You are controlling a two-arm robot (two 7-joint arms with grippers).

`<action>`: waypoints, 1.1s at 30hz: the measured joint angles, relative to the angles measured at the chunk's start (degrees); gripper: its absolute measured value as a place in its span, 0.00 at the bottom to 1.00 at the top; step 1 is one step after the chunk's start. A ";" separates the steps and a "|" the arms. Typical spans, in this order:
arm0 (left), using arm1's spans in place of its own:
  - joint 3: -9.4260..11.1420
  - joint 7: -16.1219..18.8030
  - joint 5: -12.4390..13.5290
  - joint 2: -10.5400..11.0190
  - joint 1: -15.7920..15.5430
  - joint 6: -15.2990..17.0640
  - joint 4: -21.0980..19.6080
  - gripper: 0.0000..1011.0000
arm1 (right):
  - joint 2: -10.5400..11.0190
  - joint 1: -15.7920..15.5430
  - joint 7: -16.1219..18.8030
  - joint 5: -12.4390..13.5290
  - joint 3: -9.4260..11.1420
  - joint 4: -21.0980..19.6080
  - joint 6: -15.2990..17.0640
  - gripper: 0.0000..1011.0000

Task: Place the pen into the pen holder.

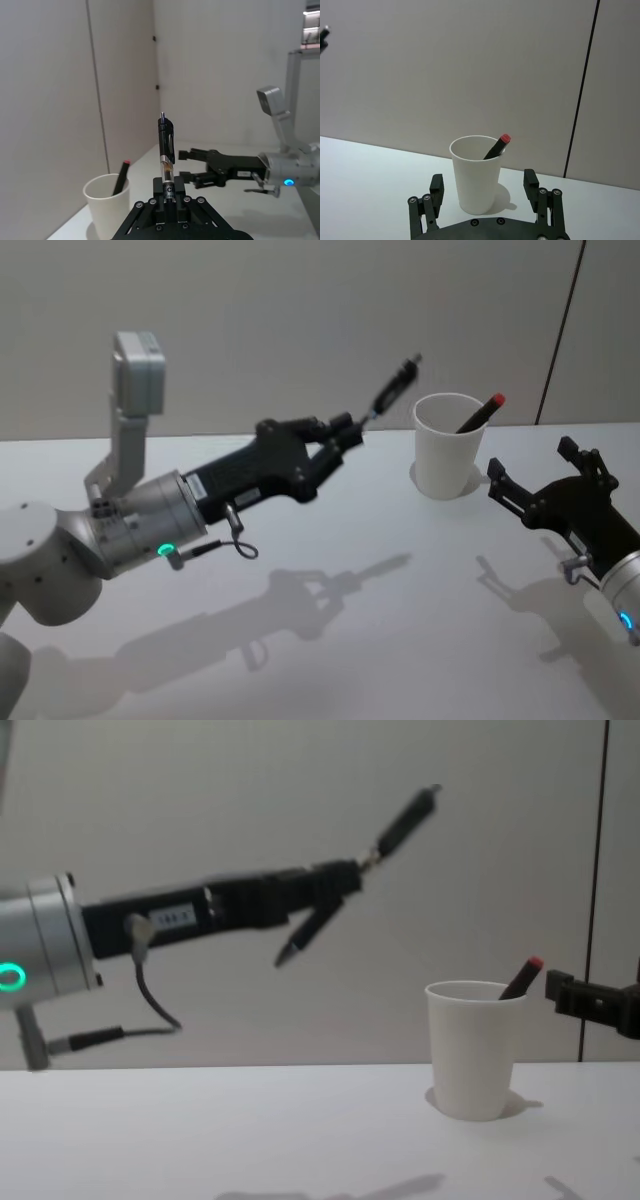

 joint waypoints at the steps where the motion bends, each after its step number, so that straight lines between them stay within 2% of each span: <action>1: 0.15 -0.62 0.36 -0.07 -0.07 0.07 0.15 0.12 | 0.00 0.00 0.00 0.00 0.00 0.00 0.00 0.99; 8: 1.60 -4.13 3.29 -0.86 -0.73 0.51 1.98 0.12 | 0.00 0.00 0.00 0.00 0.00 0.00 0.00 0.99; 12: 2.11 -5.03 4.40 -1.21 -1.03 0.56 2.78 0.12 | 0.00 0.00 0.00 0.00 0.00 0.00 0.00 0.99; 33: 3.46 -6.06 6.75 -2.22 -2.00 -0.54 5.24 0.12 | 0.00 0.00 0.01 0.00 0.00 0.00 0.00 0.99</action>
